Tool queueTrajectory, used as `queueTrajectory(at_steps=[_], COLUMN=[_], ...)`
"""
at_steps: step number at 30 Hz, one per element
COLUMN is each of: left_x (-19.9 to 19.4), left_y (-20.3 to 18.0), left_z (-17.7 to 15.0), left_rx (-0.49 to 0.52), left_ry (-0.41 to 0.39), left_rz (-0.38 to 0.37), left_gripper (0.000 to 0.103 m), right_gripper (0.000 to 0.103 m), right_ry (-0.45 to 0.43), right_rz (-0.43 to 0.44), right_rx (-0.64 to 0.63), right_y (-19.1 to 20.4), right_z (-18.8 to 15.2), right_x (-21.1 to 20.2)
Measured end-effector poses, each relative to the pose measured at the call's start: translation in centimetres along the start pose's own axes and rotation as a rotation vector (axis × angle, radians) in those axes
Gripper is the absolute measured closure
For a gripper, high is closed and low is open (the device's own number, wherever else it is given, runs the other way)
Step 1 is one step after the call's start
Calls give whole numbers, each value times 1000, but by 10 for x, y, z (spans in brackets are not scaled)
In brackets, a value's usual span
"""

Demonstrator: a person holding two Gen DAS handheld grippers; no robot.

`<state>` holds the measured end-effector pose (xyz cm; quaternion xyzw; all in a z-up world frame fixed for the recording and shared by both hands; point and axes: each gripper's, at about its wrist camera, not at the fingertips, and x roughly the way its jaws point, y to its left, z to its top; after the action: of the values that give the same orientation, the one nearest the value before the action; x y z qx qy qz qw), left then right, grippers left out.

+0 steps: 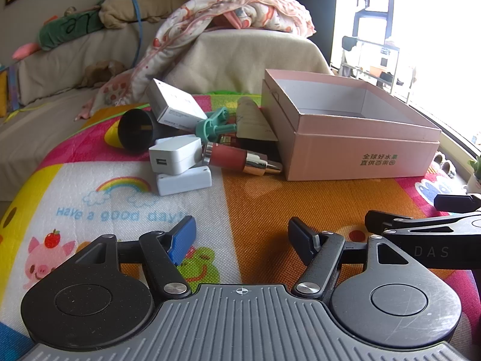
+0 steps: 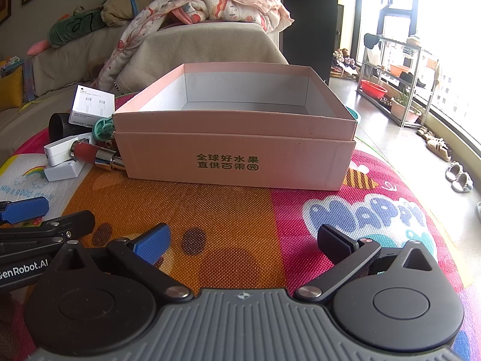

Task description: Organize rigid objects

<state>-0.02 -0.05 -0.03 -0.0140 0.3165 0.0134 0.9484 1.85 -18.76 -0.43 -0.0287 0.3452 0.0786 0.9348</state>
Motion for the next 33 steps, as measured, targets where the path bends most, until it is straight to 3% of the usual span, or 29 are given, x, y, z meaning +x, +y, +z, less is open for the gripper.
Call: queueTrajectory(at_steps=[33], left_x=[-1], left_y=[-5], left_z=[0], left_rx=[7], left_ry=[1], left_rz=[6], left_gripper=[30], right_gripper=[0], right_ry=[0], right_rz=[0], right_rx=[-1], right_y=[1], right_z=[0], right_x=[0])
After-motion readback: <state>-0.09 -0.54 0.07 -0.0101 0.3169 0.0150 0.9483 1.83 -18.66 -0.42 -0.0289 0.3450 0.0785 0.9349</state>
